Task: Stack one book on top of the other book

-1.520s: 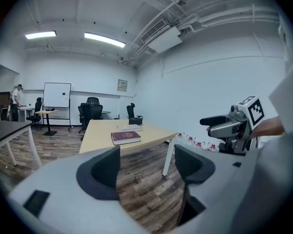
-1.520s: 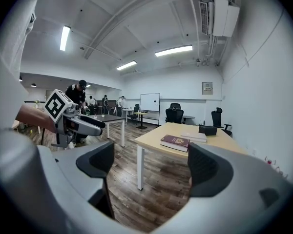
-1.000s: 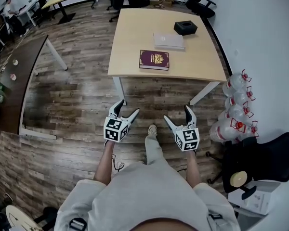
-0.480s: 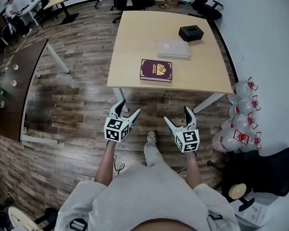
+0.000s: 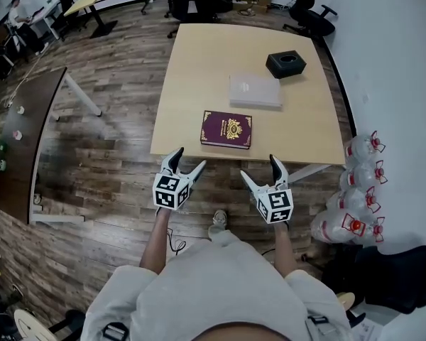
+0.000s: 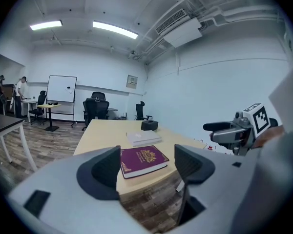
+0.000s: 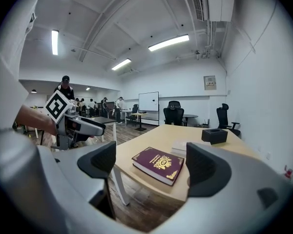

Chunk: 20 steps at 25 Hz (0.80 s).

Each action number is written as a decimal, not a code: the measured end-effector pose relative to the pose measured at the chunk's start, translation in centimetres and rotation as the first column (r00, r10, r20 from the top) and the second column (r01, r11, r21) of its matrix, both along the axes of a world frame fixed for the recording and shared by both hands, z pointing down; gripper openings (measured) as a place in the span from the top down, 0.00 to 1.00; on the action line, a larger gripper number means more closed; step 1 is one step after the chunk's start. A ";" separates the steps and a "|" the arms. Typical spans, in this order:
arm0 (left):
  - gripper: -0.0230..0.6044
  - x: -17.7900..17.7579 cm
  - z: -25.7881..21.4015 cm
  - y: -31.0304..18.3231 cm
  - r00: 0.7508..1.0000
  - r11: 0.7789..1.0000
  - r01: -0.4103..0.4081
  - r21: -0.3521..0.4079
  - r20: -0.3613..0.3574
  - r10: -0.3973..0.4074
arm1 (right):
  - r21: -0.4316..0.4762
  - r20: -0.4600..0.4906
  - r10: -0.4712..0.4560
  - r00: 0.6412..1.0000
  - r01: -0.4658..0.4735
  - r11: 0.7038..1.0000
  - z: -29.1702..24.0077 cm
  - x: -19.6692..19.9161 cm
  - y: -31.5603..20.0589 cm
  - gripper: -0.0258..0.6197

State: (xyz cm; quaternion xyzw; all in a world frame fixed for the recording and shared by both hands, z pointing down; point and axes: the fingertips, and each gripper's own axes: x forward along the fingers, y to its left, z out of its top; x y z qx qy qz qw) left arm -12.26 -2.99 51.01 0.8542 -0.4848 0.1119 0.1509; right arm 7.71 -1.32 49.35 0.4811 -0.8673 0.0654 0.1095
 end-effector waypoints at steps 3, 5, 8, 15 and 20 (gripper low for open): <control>0.39 0.5 0.2 -2.7 1.000 1.000 0.006 -0.009 0.005 -0.006 | -0.008 0.006 -0.012 1.000 0.012 1.000 0.2 0.2 -2.9 0.29; 0.39 0.7 0.4 -4.2 1.000 1.000 0.010 -0.014 0.011 -0.010 | -0.015 0.009 -0.020 1.000 0.021 1.000 0.5 0.3 -4.5 0.29; 0.39 0.8 0.8 -6.1 1.000 1.000 0.021 -0.024 0.018 -0.020 | -0.022 0.013 -0.032 0.999 0.033 0.999 0.9 0.4 -6.7 0.29; 0.39 1.1 1.6 -8.8 0.999 0.998 0.033 -0.046 0.032 -0.031 | -0.041 0.025 -0.049 0.999 0.050 0.998 1.7 0.5 -10.0 0.29; 0.39 1.3 2.1 -9.8 0.999 0.998 0.033 -0.061 0.040 -0.030 | -0.062 0.027 -0.051 0.998 0.052 0.997 2.5 0.6 -11.2 0.29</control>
